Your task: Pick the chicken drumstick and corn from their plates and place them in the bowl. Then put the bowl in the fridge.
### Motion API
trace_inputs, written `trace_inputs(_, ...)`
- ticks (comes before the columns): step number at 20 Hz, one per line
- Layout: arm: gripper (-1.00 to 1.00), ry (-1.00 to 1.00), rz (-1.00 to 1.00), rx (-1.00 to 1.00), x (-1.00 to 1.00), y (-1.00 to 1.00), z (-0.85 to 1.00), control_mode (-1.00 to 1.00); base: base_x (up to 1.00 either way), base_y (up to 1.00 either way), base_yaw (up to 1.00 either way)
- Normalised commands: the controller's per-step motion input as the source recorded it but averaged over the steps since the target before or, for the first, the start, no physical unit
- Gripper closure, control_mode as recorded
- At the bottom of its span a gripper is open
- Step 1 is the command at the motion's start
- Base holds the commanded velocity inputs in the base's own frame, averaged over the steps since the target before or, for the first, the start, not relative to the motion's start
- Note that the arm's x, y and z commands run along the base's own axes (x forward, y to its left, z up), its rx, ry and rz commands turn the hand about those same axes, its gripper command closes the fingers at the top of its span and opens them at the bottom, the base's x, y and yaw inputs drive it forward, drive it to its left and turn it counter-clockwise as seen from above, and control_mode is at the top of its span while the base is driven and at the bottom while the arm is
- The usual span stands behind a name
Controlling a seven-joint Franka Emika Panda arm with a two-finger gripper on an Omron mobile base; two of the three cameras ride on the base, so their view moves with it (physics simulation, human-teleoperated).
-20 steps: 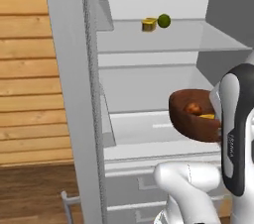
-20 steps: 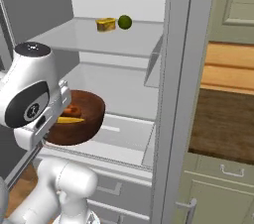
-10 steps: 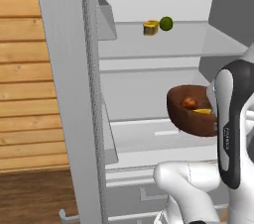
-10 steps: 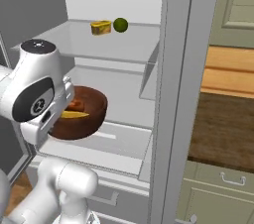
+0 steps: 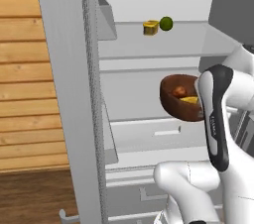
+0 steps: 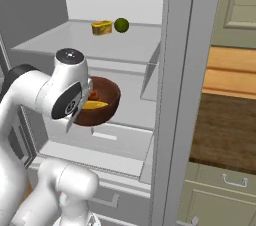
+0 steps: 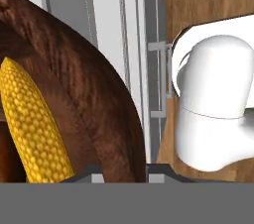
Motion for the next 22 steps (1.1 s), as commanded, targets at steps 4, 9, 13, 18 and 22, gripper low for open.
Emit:
trace_inputs(4,1.00,-0.02,0.07,0.01,0.85,-0.14,-0.34,-1.00,0.00,0.00,0.00)
trace_inputs(9,1.00,-0.16,0.04,0.00,0.64,-0.02,-0.37,-1.00,0.00,0.00,0.00)
trace_inputs(13,1.00,-0.01,0.06,0.01,0.79,-0.05,-0.33,-1.00,0.00,0.00,0.00)
trace_inputs(18,1.00,-0.01,0.08,0.00,0.60,-0.10,-0.39,-1.00,0.00,0.00,0.00)
trace_inputs(22,1.00,-0.06,0.09,0.00,0.63,-0.03,-0.48,-1.00,0.00,0.00,0.00)
